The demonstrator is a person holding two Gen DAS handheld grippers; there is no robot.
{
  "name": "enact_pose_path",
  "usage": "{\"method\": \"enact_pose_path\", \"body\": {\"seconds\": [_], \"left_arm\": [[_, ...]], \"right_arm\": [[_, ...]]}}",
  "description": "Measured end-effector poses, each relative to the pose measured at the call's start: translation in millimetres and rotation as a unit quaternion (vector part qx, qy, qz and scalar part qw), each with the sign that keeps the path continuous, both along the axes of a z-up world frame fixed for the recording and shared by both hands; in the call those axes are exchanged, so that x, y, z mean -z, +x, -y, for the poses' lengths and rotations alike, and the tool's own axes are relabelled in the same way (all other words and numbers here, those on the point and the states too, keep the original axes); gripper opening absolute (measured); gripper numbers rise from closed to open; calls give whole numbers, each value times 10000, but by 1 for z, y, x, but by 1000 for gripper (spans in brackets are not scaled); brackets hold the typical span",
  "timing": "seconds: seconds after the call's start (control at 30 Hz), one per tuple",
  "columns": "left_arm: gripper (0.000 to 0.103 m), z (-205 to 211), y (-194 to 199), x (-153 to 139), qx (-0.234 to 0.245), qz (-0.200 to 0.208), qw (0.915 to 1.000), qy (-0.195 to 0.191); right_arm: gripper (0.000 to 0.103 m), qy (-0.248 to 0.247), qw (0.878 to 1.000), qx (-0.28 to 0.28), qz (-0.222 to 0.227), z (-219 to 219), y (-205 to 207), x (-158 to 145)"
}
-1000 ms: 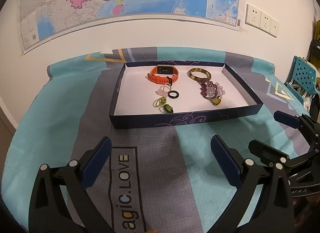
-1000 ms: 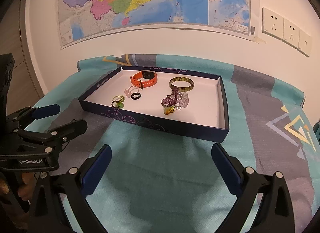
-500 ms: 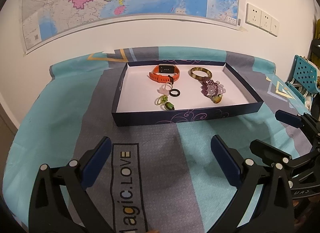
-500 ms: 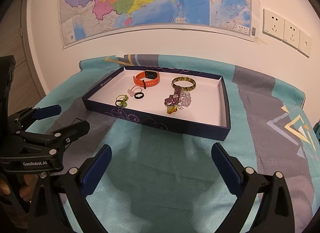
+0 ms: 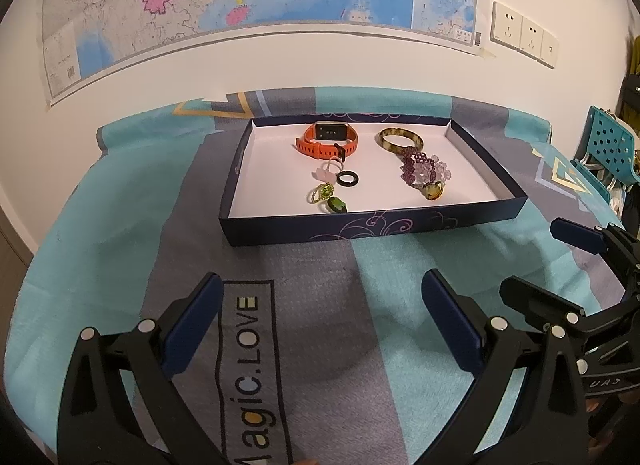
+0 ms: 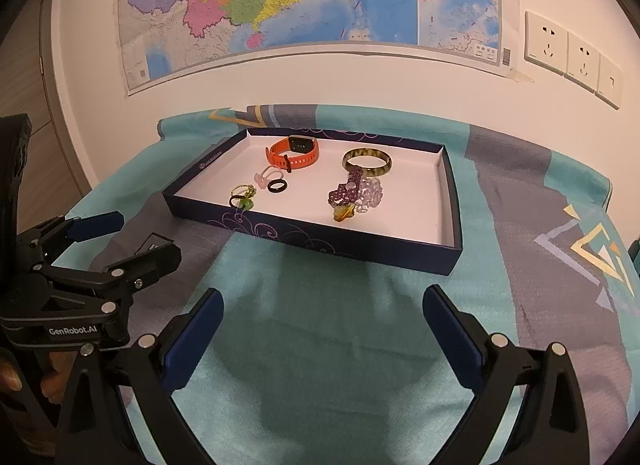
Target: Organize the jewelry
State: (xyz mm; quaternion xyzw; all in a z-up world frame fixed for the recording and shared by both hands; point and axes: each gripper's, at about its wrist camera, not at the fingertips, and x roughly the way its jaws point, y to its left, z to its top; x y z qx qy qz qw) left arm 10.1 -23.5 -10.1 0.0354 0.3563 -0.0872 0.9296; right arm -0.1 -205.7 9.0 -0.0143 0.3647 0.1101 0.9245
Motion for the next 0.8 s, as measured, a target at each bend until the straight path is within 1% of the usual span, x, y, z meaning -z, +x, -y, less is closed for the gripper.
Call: {"method": "enact_pose_path", "body": {"seconds": [0.8], "left_arm": [[98,3,1,3,32,-28,10000,33]], "right_arm": [[96,36,10000,11,-54,2,0,3]]}}
